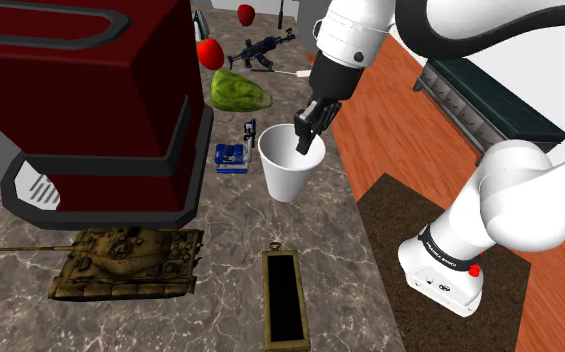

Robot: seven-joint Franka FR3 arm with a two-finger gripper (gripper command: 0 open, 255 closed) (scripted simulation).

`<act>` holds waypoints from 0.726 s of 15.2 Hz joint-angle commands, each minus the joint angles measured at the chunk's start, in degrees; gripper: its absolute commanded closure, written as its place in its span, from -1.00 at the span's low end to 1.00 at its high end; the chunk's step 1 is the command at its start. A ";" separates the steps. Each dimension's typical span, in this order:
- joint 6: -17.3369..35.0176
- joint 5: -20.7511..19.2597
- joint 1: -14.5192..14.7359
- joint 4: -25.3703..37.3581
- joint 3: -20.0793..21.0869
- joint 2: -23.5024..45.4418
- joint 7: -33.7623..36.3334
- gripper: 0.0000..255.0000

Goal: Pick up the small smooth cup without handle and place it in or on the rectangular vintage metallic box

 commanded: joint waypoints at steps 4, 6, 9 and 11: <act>-0.96 3.21 3.55 -1.83 5.33 -4.38 6.94 1.00; -1.44 4.44 4.91 -1.87 7.50 -5.57 9.73 1.00; -2.06 6.27 6.81 -1.39 10.88 -6.82 13.99 1.00; -2.39 7.42 7.96 -0.73 13.20 -7.29 16.88 1.00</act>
